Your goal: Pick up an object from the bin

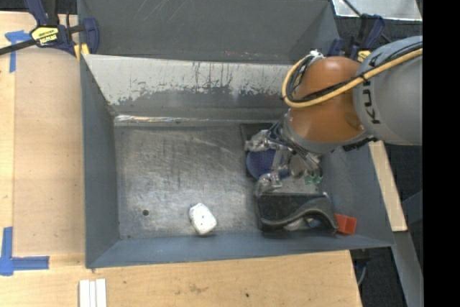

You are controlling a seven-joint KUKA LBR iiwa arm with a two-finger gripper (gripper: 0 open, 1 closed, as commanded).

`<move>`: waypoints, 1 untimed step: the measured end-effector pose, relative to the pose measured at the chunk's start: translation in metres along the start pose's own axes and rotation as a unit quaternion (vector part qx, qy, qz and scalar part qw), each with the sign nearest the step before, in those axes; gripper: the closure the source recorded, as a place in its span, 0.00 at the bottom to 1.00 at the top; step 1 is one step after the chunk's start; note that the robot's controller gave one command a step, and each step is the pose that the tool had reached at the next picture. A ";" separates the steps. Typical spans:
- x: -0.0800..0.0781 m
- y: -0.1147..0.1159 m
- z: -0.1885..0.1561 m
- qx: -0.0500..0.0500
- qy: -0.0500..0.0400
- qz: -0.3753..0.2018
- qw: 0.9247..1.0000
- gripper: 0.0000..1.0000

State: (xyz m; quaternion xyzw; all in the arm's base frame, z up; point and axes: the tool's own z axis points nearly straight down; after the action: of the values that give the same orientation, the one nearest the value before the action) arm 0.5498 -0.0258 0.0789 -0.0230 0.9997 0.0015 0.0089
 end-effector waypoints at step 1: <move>-0.059 -0.038 0.005 -0.001 0.006 -0.084 0.996 0.00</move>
Offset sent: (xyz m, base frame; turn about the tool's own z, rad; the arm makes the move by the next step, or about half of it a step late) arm 0.0579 -0.0365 -0.0089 -0.1684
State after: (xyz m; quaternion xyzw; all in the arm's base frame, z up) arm 0.6111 -0.0612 0.0744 -0.1073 0.9942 0.0016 0.0025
